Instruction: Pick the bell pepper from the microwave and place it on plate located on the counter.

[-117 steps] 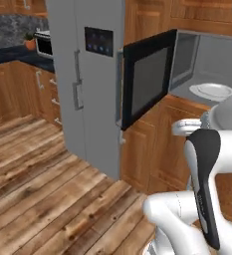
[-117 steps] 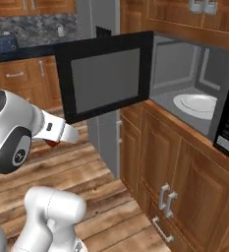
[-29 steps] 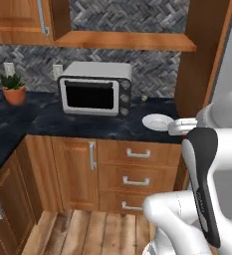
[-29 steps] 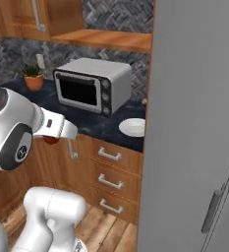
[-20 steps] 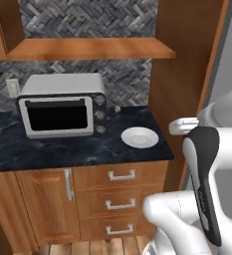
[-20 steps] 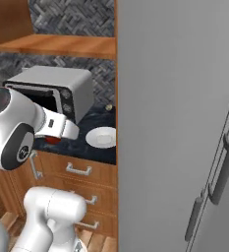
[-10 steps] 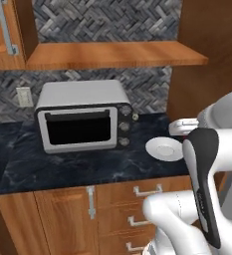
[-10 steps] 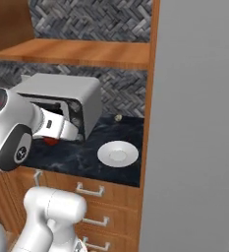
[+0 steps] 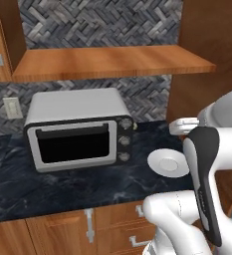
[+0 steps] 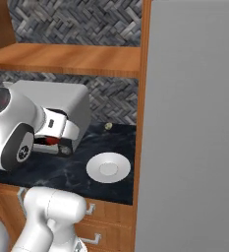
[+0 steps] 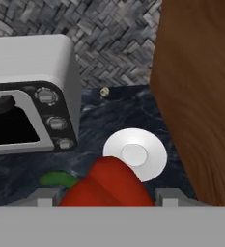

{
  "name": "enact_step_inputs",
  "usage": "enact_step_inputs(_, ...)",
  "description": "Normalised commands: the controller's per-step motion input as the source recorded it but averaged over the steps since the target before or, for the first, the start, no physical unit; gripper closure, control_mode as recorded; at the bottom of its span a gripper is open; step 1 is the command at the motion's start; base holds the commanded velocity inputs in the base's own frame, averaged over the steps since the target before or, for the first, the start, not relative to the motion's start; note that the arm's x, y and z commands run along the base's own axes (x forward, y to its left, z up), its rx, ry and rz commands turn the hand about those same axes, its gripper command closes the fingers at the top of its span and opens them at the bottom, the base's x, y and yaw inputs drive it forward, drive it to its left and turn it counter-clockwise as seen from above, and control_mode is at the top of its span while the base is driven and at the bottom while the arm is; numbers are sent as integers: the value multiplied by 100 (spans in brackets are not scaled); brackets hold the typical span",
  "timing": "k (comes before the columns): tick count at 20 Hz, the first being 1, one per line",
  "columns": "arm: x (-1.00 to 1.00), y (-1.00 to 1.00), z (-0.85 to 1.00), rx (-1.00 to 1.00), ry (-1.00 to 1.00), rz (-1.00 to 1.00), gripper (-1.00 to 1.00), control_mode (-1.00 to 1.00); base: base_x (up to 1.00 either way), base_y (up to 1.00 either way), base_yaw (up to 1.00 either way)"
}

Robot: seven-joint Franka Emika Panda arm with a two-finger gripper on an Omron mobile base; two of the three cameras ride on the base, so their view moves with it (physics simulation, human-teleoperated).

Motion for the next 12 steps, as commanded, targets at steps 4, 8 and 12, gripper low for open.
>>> enact_step_inputs(4, 0, 0, 0, 0, 0, 0, 100, 100, 0, 0, -7)
enact_step_inputs(8, 14, -34, -37, 0, 12, 0, 100, -100, 0, 0, 0)
enact_step_inputs(12, 51, -18, -53, 0, 22, -2, 100, -100, 0, 0, 0)
